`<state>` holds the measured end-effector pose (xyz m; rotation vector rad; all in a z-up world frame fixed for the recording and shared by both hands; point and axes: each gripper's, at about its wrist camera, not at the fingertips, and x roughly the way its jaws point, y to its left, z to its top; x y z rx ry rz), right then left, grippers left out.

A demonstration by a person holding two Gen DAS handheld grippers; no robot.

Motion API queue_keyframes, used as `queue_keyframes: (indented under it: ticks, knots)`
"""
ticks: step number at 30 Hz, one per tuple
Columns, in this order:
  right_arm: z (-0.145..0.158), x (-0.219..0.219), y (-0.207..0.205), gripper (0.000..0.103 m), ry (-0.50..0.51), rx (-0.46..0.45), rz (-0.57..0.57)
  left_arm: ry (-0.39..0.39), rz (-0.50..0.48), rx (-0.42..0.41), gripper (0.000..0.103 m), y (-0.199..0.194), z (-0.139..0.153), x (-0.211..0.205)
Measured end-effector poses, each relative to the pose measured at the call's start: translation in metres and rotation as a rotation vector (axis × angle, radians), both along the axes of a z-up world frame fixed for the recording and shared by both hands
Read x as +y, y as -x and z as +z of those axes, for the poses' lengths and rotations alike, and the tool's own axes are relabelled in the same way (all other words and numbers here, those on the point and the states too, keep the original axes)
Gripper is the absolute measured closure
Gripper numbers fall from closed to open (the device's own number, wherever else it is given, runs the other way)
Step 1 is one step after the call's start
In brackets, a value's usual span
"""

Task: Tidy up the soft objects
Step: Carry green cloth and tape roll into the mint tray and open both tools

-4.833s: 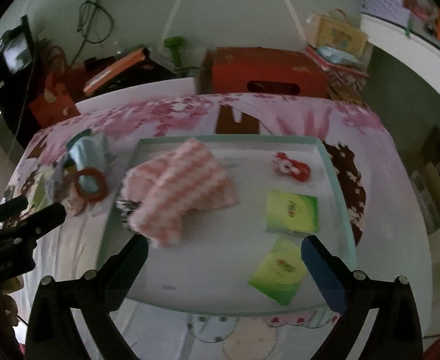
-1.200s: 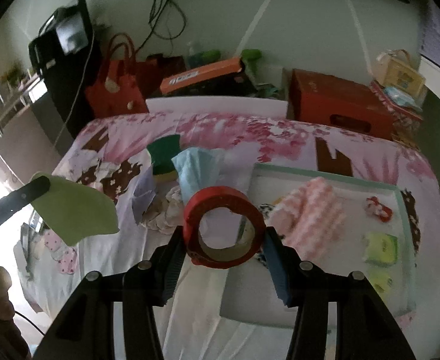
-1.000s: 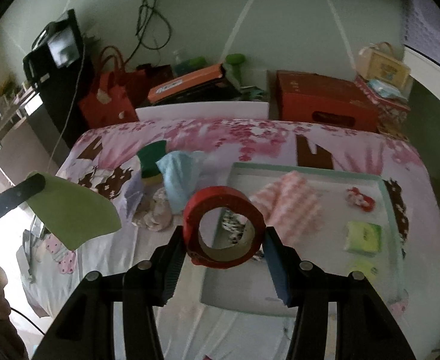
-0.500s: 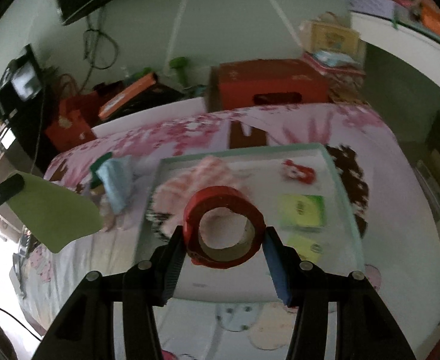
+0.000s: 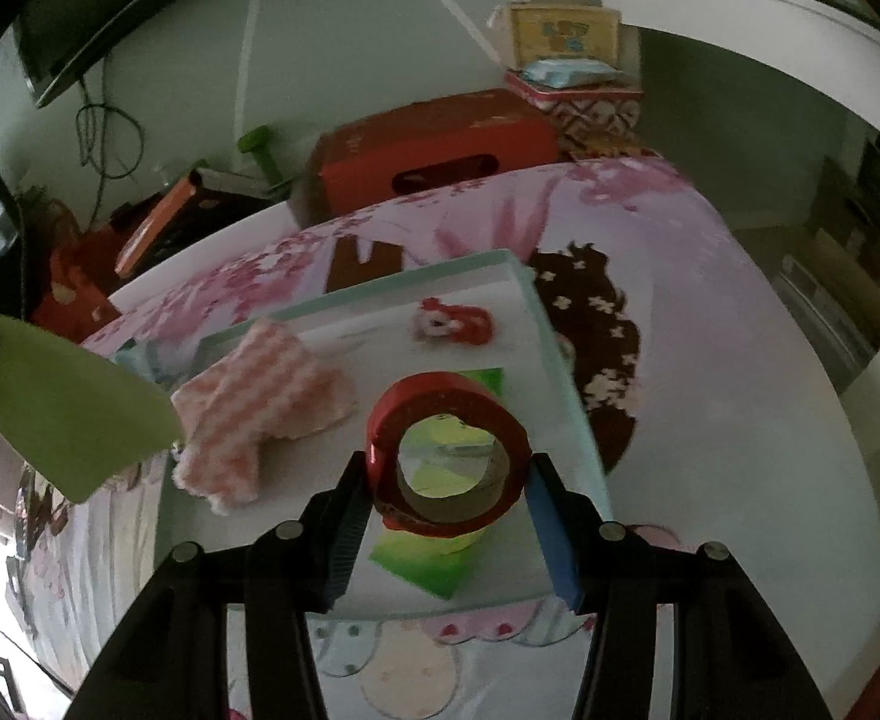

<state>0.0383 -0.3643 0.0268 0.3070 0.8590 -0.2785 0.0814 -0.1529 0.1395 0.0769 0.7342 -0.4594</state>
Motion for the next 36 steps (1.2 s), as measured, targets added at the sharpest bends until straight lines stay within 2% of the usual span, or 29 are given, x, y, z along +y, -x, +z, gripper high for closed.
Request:
queue_keyframes:
  ticks: [6,14,28,36]
  knots:
    - [-0.006,-0.015,-0.003,0.049,0.003,0.005,-0.014,-0.001,-0.076,-0.035,0.101,-0.004,0.007,-0.038]
    - [-0.013,-0.024,-0.021,0.049,0.018,0.019,-0.002,-0.021,-0.137,-0.019,0.101,-0.013,-0.013,-0.079]
    - [-0.035,-0.020,-0.069,0.049,0.052,0.049,0.056,-0.085,-0.080,0.116,0.101,-0.054,-0.094,-0.084]
    - [-0.045,-0.018,-0.090,0.049,0.069,0.063,0.065,-0.098,-0.043,0.173,0.101,-0.076,-0.129,-0.077]
